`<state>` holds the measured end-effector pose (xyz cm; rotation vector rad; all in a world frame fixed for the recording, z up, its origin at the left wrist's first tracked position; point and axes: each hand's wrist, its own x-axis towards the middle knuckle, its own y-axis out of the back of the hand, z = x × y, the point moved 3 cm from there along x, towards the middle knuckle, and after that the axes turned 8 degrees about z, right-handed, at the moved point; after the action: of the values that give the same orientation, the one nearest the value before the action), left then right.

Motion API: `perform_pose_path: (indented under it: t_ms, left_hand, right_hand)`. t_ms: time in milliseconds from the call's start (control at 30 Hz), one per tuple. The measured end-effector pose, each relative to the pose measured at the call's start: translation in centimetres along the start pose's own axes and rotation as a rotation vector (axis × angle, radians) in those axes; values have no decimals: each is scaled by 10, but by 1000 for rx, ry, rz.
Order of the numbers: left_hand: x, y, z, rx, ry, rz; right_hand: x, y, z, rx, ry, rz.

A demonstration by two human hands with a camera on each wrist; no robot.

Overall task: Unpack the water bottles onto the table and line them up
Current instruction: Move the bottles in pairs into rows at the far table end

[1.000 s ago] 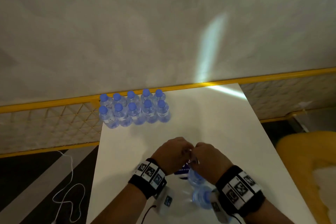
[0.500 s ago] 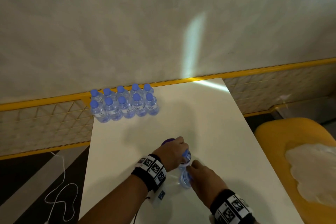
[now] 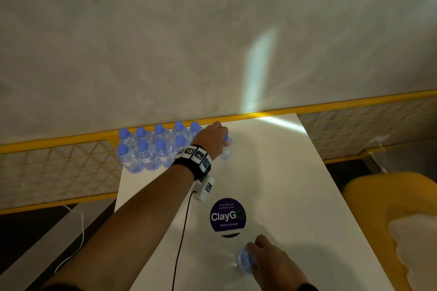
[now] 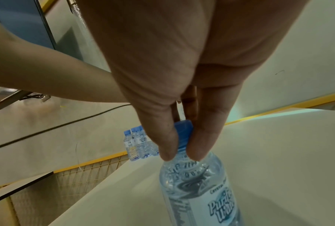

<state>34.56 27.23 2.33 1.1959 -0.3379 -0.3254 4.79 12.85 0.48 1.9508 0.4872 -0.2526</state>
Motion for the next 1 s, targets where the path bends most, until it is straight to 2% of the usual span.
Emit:
perform_pose_path:
  t_ms: [100,200,333,600,800,900,1000]
  left_hand:
    - [24,-2,-20,87,55,84]
    - [35,-7,-33,168,92,137]
    - [38,-21,-46,228,129,144]
    - [38,-40,-69,237,185,149]
    - [46,-47,-68,268,171,184]
    - [34,-31,-66,224,191,197]
    - [-11,-6,-62,170,145,316]
  right_hand:
    - [8,7,-1,-19,2,-53]
    - [23,21,-2,41,-12,-43]
    - [62,53,-9,147,17,86]
    - [178,108,-24,44,113,314]
    - [255,117,-25,-39,101,368]
    - [279,120,-23,-54,66,333]
    - [299,119,-18,-15,5,311]
